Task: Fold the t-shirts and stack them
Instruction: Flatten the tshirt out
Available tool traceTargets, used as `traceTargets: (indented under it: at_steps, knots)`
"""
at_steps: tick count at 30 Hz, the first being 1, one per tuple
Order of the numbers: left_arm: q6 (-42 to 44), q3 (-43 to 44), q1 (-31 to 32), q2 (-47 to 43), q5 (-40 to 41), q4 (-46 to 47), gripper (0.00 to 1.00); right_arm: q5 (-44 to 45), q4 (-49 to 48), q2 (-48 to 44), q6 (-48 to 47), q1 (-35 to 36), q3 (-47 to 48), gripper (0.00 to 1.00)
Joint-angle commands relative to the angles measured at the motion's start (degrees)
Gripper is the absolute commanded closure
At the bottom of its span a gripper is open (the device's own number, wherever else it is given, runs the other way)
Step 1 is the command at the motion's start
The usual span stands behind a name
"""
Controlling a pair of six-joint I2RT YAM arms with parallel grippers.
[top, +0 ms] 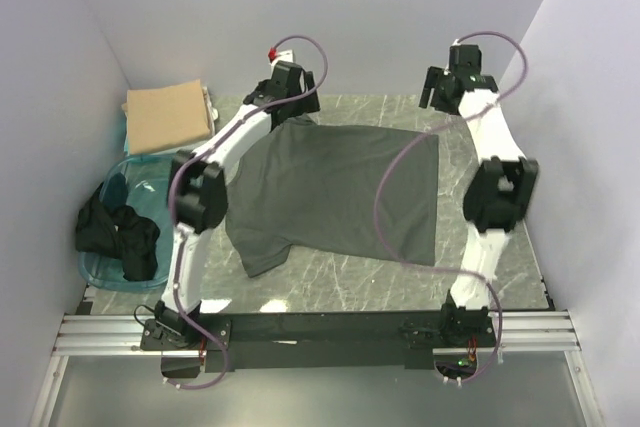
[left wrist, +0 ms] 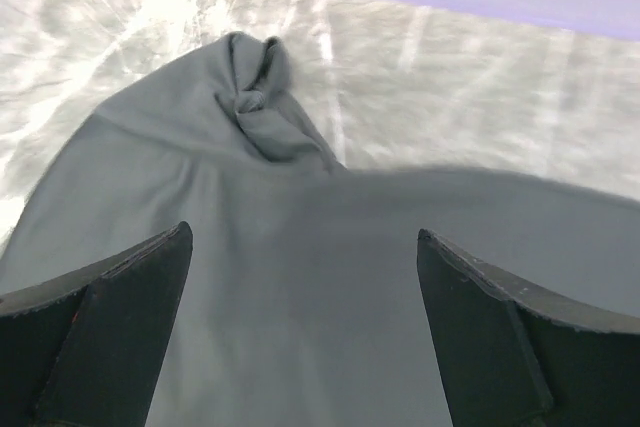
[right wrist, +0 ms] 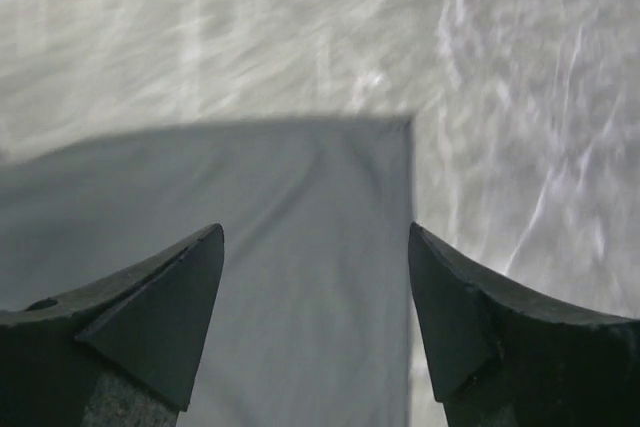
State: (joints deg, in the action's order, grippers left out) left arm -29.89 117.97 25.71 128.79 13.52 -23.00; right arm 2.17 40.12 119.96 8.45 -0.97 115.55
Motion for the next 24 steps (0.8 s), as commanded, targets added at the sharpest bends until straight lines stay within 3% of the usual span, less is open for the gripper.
traceTargets:
  at_steps: [1, 3, 5, 10, 13, 17, 24]
  knots:
    - [0.7, -6.7, 3.8, -13.7, 5.5, -4.8, 0.01, -0.7, -6.3, -16.0, 5.2, 4.0, -14.1, 0.19]
    - [-1.6, -12.3, 6.2, -20.2, 9.2, -8.1, 0.01, 0.5, -8.7, -23.9, 7.0, 6.1, -25.8, 0.18]
    - [-7.4, -24.2, 8.1, -28.4, 11.8, -7.9, 0.01, 3.2, -12.2, -29.1, 8.7, 10.1, -33.8, 0.17]
    - [-24.0, -55.4, 11.3, -45.5, 8.5, -4.9, 0.01, 3.6, -20.4, -43.5, 16.0, 15.5, -56.5, 0.15]
    - [-30.9, -68.6, 15.4, -56.3, 7.1, -6.8, 0.01, 2.3, -24.1, -49.1, 18.8, 16.4, -66.2, 0.15]
    - [-39.6, -78.8, 19.1, -62.7, 4.1, -14.1, 0.01, -0.9, -26.1, -54.0, 20.6, 17.4, -76.8, 0.14]
    - [-47.9, -87.2, 22.4, -70.6, 2.3, -16.2, 0.01, -1.2, -26.2, -57.1, 19.9, 17.7, -81.8, 0.14]
